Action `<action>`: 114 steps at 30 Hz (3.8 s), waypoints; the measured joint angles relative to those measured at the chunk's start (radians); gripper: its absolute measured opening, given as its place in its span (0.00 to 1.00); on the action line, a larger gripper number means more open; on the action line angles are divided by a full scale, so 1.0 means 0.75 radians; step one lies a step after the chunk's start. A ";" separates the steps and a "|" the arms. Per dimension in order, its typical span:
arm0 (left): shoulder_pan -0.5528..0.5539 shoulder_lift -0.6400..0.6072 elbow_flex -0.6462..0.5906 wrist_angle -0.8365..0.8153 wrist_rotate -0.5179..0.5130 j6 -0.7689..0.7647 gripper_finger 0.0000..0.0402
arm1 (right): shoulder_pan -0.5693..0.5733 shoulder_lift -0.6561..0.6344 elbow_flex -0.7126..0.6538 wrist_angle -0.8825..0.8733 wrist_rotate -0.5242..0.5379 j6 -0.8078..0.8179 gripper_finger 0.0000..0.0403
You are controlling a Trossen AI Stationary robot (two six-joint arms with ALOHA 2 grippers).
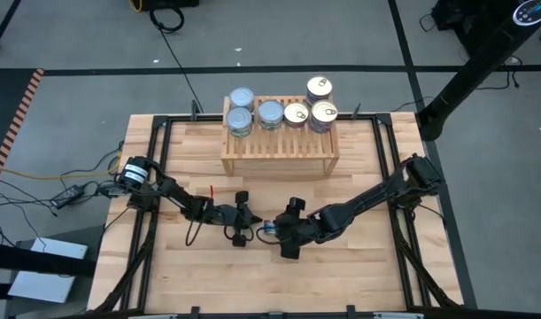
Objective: Stack canned seafood by type on shelf
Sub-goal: Stack the blue tuna can on top of the other blue tuna can on the shelf
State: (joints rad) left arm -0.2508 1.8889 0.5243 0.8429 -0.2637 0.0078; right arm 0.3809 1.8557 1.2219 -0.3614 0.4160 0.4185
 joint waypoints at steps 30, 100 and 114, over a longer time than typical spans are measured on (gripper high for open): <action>0.000 -0.001 0.000 -0.003 0.002 -0.016 0.01 | -0.036 0.017 0.070 -0.102 -0.113 -0.097 0.52; 0.000 -0.001 0.001 0.024 0.002 -0.015 0.01 | -0.775 0.014 0.731 -0.806 0.700 -1.121 0.71; 0.000 -0.001 0.001 0.024 0.002 -0.016 0.01 | -0.837 0.014 0.732 -0.790 0.570 -1.107 0.79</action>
State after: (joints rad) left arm -0.2506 1.8885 0.5251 0.8608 -0.2619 -0.0039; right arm -0.2465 1.8664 1.7706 -0.9543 0.8434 -0.4114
